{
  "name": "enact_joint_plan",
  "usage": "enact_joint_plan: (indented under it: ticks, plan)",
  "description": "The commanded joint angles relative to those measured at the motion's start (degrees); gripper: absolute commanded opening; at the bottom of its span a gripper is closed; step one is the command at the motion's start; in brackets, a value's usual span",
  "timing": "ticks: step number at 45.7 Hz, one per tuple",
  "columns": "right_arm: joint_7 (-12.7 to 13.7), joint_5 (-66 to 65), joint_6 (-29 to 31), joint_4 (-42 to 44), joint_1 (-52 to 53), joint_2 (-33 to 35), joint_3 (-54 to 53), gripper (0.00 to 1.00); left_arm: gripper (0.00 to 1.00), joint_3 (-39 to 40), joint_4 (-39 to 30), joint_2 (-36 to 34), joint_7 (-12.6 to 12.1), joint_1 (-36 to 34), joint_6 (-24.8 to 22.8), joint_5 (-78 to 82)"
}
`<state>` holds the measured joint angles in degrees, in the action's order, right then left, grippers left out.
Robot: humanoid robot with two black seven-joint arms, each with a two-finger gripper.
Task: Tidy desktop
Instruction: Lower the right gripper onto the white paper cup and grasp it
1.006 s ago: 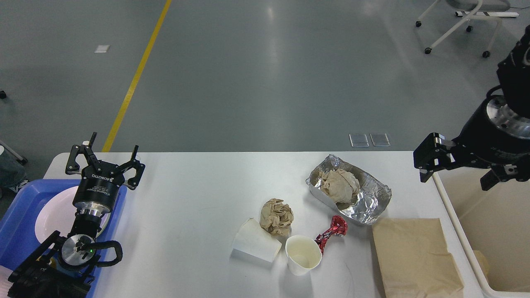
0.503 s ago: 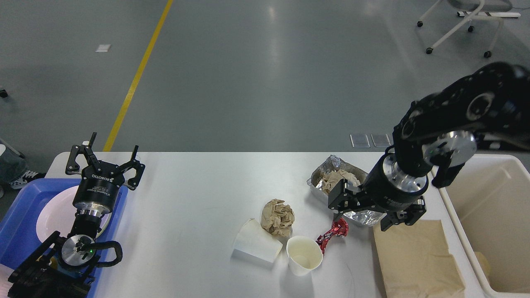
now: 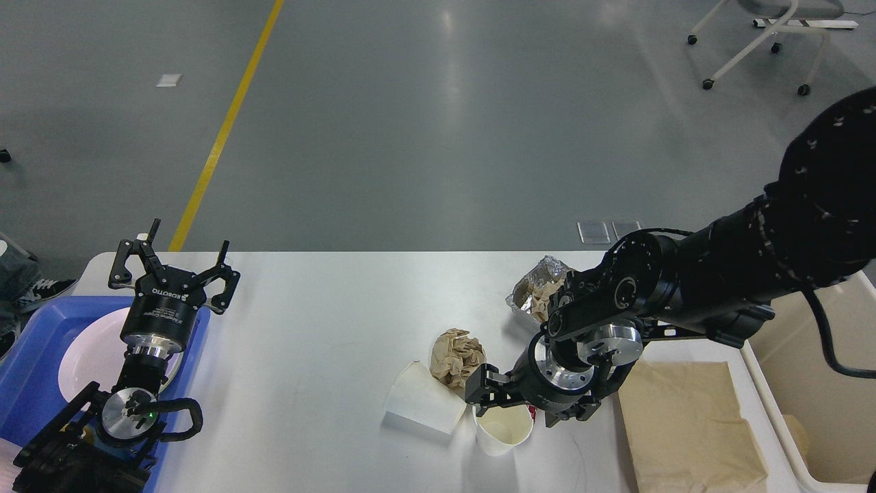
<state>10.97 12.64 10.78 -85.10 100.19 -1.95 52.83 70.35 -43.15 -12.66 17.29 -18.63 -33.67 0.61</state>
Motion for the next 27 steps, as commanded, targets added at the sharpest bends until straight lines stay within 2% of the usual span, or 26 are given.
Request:
enact_joint_plan:
  ticks: [1,10,17,20,21,24,25,27]
  plan:
    - [0.0,-0.3,-3.2,1.2,-2.6,-0.7,0.6,1.00,0.96,0.0,0.0,0.0,0.0,0.0,-0.1,0.0]
    - [0.0,-0.5,-10.0,1.3,-5.2,-0.8,1.0,0.98,0.96,0.0,0.0,0.0,0.0,0.0,-0.1,0.0]
    - [-0.1,-2.1,-11.3,1.3,-7.6,-1.9,2.5,0.95,0.96,0.0,0.0,0.0,0.0,0.0,0.0,0.0]
    - [-0.1,-2.2,-11.4,1.3,-8.1,-2.2,2.5,0.80,0.96,0.0,0.0,0.0,0.0,0.0,-0.1,0.0]
    - [0.0,-2.1,-11.4,1.3,-8.3,-2.2,2.5,0.70,0.96,0.0,0.0,0.0,0.0,0.0,-0.1,0.0]
    - [0.0,-1.4,-11.4,1.3,-8.8,-2.2,2.5,0.33,0.96,0.0,0.0,0.0,-0.1,0.0,-0.1,0.0]
    - [0.0,-1.3,-11.4,1.3,-8.8,-2.2,2.5,0.24,0.96,0.0,0.0,0.0,0.0,0.0,-0.1,0.0]
    - [0.0,-0.9,-11.5,1.4,-8.9,-2.1,2.4,0.20,0.96,0.0,0.0,0.0,0.0,0.0,0.0,0.0]
